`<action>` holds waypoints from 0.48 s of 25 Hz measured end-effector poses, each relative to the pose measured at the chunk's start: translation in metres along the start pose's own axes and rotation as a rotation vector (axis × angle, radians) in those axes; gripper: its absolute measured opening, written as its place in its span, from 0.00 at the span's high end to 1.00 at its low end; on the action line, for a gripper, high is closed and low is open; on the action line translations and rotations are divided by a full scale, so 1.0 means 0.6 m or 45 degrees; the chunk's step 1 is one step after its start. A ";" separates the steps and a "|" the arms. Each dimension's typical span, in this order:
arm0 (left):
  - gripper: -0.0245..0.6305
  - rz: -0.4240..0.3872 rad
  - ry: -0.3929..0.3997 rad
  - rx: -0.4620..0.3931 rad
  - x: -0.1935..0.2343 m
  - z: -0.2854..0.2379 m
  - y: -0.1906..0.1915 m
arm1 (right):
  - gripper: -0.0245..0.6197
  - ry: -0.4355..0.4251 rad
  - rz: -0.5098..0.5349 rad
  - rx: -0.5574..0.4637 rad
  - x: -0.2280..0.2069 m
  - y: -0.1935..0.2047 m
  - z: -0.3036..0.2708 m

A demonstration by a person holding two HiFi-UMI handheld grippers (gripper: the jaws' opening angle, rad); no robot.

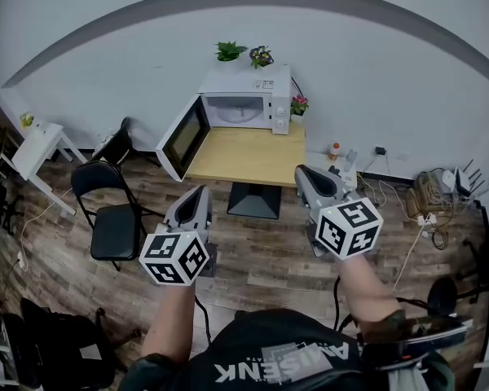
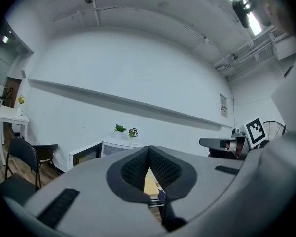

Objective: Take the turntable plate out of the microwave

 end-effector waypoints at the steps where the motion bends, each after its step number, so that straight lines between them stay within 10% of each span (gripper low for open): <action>1: 0.96 0.005 0.004 -0.002 0.004 0.000 -0.001 | 0.96 -0.005 -0.003 -0.003 0.003 0.000 -0.003; 12: 0.96 0.041 0.079 -0.004 0.074 0.007 -0.005 | 0.96 0.018 -0.028 -0.005 0.045 0.016 -0.060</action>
Point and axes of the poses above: the fingertips, and each gripper's own axes: z backward along the fingers, x to its left, y out of its underside, the point moved 1 cm from there along z, backward along the fingers, and after that the axes turned 6 degrees about -y, right-handed, at the moved point
